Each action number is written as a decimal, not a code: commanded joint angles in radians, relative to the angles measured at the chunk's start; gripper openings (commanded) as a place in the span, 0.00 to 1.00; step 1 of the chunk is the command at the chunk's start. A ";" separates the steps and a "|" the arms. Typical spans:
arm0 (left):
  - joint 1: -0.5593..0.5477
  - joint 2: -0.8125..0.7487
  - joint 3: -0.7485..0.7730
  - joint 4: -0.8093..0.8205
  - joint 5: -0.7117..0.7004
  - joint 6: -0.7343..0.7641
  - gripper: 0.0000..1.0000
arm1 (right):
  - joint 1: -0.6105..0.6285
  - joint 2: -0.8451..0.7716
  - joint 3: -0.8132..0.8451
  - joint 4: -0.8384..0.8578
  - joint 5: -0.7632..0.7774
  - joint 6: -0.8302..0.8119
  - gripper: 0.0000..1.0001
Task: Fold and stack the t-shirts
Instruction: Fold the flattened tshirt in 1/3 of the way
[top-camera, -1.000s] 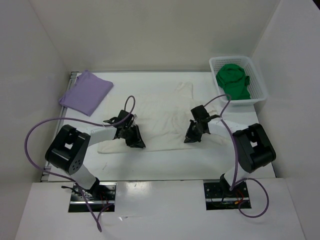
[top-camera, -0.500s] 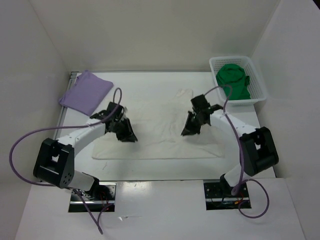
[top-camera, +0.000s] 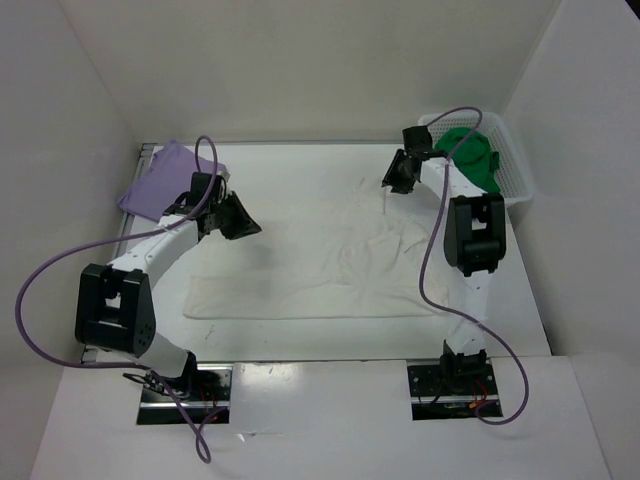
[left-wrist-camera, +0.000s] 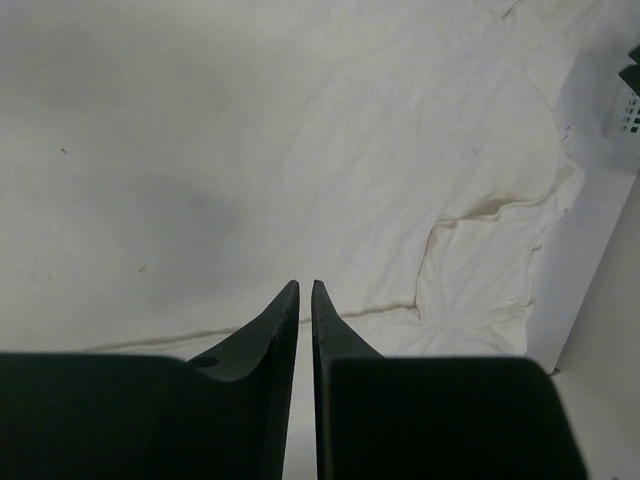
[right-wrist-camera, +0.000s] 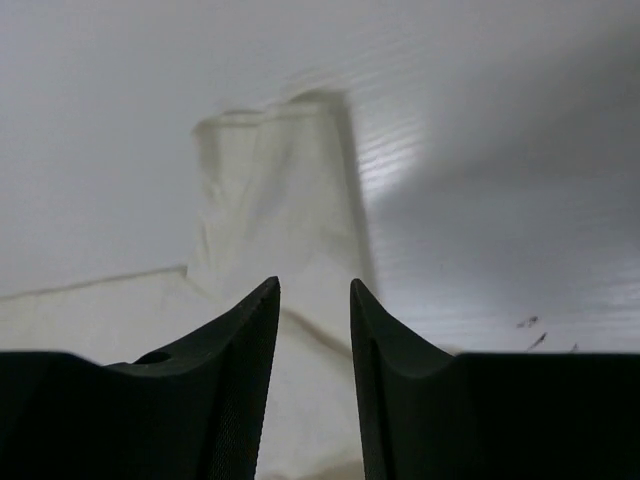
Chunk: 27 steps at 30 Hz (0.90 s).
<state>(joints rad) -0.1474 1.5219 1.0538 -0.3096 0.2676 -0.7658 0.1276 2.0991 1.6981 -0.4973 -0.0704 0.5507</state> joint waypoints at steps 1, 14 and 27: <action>-0.009 0.003 -0.024 0.038 0.010 0.002 0.15 | 0.003 0.109 0.139 0.004 0.089 -0.011 0.41; -0.009 0.033 -0.034 0.058 -0.033 0.034 0.19 | 0.056 0.102 0.160 0.011 0.079 -0.006 0.56; 0.002 0.181 0.086 0.070 -0.093 0.080 0.20 | 0.066 0.315 0.411 -0.121 0.069 -0.018 0.26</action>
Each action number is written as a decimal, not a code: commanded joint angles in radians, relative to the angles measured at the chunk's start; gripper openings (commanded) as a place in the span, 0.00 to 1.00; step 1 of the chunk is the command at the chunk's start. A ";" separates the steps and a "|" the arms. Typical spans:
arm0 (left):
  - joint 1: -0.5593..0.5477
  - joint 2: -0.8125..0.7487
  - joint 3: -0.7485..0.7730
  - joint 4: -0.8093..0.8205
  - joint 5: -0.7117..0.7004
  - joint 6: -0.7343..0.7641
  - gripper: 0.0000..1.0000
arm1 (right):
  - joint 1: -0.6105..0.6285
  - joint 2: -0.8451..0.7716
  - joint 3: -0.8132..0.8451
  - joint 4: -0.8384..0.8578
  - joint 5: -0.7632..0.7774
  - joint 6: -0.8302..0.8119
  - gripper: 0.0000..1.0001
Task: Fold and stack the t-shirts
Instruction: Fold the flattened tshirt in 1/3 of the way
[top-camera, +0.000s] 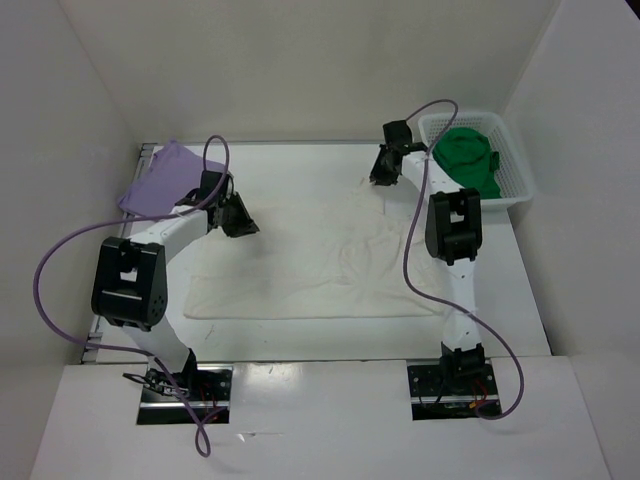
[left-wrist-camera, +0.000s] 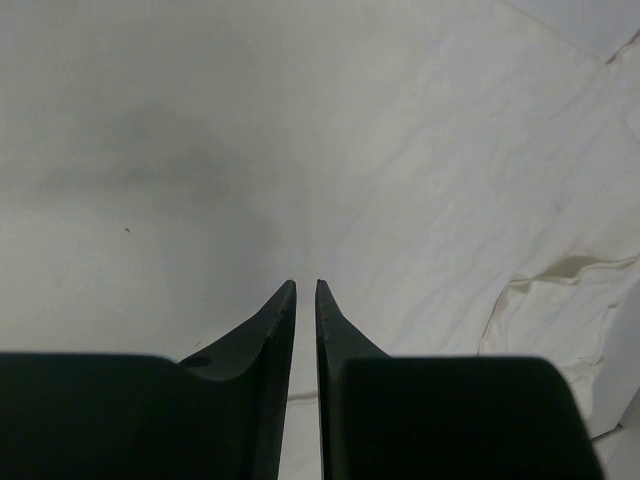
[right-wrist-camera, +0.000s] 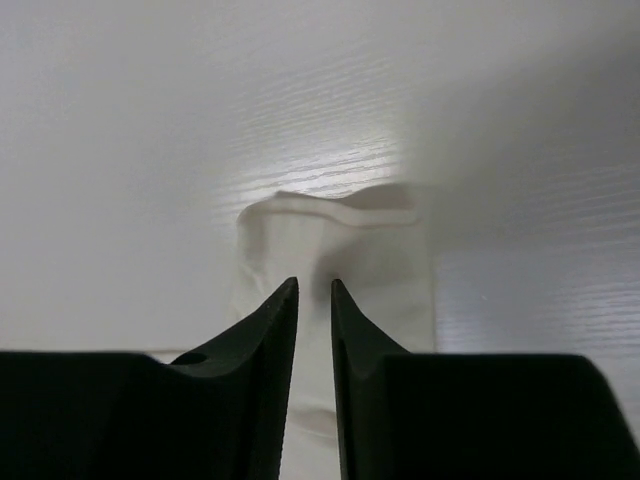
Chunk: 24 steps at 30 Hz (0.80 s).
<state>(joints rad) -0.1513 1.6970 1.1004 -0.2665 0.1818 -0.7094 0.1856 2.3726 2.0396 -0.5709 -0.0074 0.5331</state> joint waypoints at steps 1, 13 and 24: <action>0.006 0.016 0.039 0.027 -0.007 0.024 0.20 | 0.008 0.051 0.080 -0.047 0.006 -0.001 0.24; 0.120 0.200 0.105 0.087 0.015 -0.025 0.22 | 0.008 0.071 0.148 -0.113 0.008 -0.030 0.08; 0.266 0.170 -0.016 0.142 0.065 -0.073 0.22 | -0.014 -0.093 0.030 -0.041 0.004 -0.021 0.00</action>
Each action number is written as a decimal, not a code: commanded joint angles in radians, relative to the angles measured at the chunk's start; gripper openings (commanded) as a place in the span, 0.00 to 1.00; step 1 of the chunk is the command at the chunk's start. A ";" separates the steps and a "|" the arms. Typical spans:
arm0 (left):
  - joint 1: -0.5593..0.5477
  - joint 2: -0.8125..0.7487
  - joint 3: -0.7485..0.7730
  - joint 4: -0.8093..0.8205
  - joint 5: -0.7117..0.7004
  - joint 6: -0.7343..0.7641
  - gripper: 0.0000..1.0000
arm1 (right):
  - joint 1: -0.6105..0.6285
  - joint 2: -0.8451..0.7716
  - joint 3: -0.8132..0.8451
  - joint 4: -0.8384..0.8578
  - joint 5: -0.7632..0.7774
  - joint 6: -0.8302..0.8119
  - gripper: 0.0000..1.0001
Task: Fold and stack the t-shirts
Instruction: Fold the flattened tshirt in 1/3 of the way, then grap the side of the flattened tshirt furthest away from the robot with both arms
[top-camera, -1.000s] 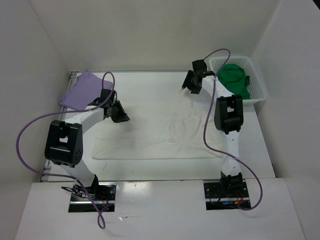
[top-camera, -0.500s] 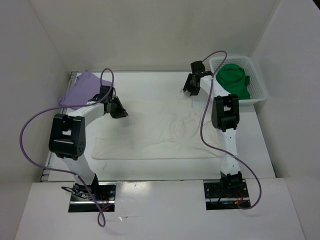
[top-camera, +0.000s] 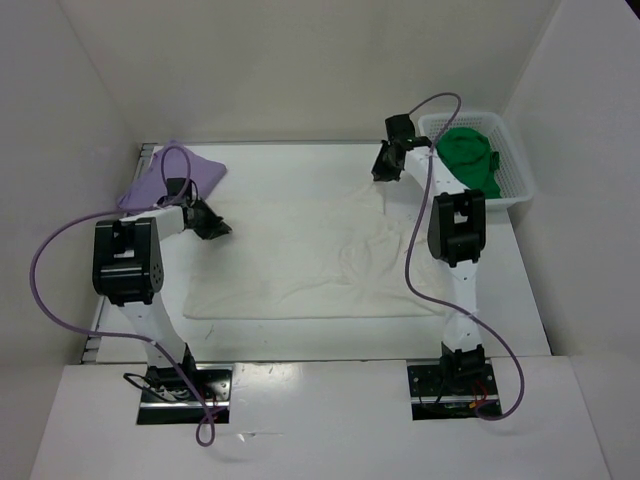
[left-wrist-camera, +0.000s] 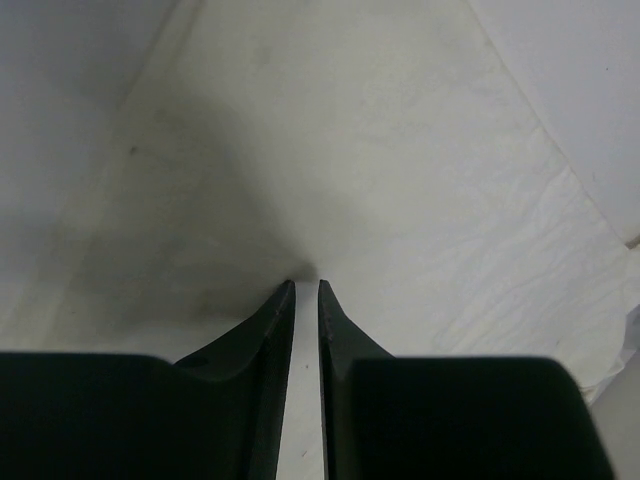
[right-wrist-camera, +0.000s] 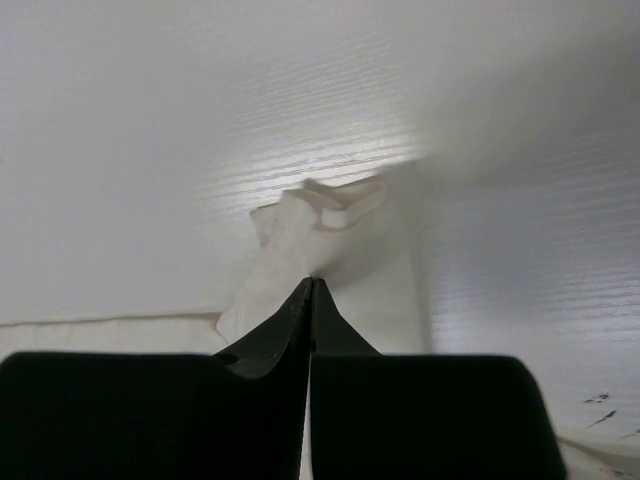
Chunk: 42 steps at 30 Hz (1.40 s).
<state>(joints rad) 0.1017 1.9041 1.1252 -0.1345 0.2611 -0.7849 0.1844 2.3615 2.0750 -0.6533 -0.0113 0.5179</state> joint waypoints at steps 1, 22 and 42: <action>0.022 -0.052 -0.054 0.010 -0.014 -0.007 0.22 | -0.013 -0.082 -0.006 0.041 0.008 -0.006 0.00; 0.075 -0.126 -0.094 0.010 -0.013 -0.037 0.22 | 0.214 -0.499 -0.679 0.214 -0.236 0.093 0.08; 0.075 -0.266 -0.165 -0.010 -0.003 -0.008 0.25 | 0.075 -0.292 -0.175 0.046 -0.035 -0.067 0.23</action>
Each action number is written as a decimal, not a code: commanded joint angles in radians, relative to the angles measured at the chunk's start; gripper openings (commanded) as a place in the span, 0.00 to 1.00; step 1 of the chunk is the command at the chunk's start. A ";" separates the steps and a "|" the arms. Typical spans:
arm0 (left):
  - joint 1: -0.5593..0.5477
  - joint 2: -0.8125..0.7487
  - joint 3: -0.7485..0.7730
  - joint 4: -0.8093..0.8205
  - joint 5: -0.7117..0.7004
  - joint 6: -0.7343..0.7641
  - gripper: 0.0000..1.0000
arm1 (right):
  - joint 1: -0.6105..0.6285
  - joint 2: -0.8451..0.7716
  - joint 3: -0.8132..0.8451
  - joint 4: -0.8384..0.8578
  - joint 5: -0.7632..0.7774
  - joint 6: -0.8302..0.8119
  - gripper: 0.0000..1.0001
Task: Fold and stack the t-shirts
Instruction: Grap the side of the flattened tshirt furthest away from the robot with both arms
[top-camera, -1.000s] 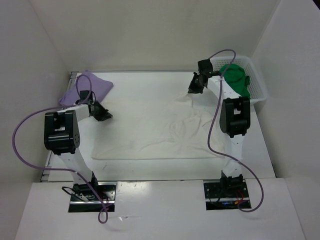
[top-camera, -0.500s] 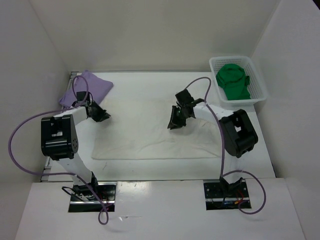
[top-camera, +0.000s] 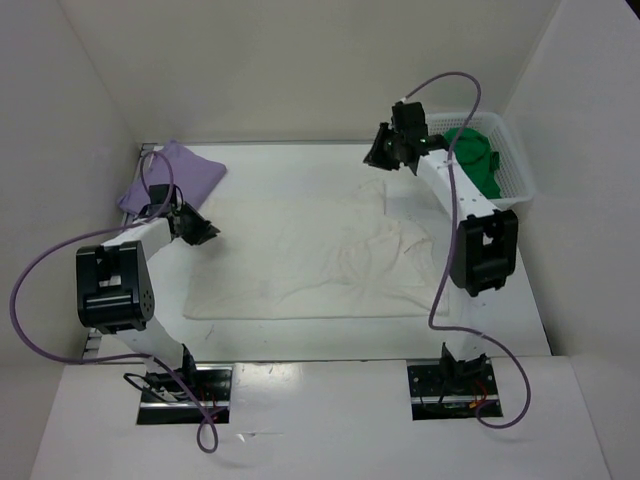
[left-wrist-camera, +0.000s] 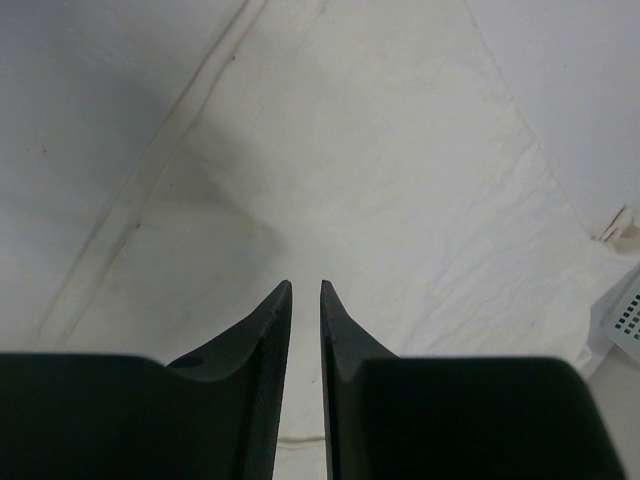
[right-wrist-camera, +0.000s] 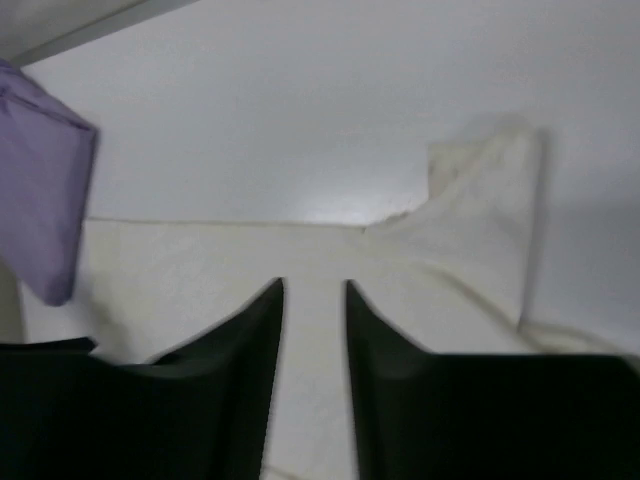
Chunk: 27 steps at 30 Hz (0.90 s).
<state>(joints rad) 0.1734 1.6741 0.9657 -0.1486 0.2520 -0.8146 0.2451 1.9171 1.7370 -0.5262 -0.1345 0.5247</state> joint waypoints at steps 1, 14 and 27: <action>0.003 -0.036 -0.005 0.004 0.006 0.022 0.25 | 0.014 0.192 0.203 -0.096 0.088 -0.087 0.44; 0.003 -0.001 0.008 0.017 0.024 0.022 0.26 | 0.014 0.649 0.812 -0.424 0.412 -0.078 0.65; 0.003 0.001 0.008 0.026 0.024 0.012 0.26 | 0.037 0.574 0.676 -0.390 0.322 -0.069 0.04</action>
<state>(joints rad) 0.1734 1.6737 0.9539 -0.1497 0.2642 -0.8127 0.2703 2.6045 2.4481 -0.9321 0.2119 0.4511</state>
